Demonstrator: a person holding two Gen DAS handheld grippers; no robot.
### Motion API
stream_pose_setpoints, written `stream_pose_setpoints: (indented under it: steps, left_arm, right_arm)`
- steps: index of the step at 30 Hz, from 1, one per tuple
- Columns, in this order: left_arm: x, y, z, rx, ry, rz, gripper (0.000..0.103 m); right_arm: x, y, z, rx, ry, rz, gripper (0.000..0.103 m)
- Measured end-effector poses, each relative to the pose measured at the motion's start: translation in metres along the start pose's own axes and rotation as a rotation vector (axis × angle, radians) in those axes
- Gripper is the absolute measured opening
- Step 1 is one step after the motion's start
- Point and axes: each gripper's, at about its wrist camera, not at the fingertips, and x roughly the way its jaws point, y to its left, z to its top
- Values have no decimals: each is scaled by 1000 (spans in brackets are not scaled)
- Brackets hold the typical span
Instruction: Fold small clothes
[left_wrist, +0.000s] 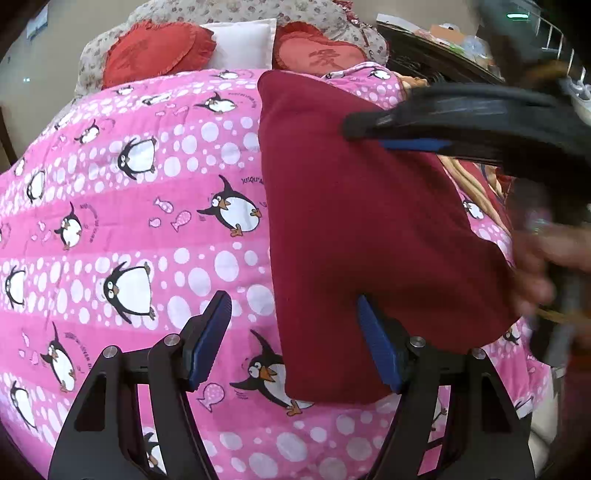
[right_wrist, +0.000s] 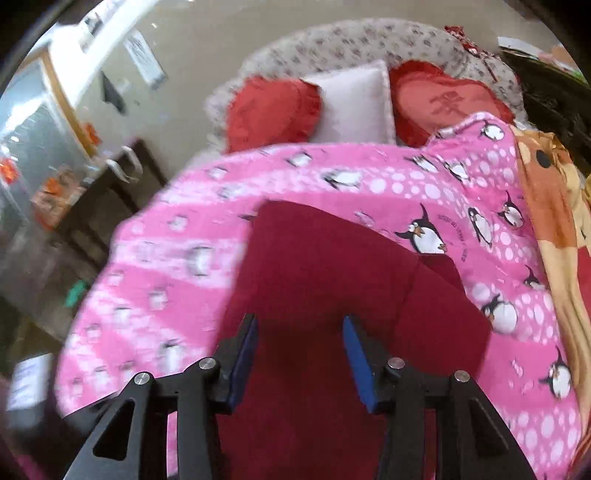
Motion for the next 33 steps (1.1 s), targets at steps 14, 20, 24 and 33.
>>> stream_pose_setpoints:
  steps: [14, 20, 24, 33]
  left_arm:
    - [6, -4, 6, 13, 1, 16, 72]
    - [7, -6, 4, 7, -6, 24, 72]
    - [6, -7, 2, -2, -12, 37, 72]
    - [3, -11, -2, 7, -14, 61, 72]
  right_arm:
    - [-22, -30, -4, 116, -6, 32, 47]
    - [-71, -28, -56, 99, -61, -61, 49]
    - [-57, -40, -87, 127, 15, -137, 49]
    - [-48, -45, -104, 155, 36, -117, 49]
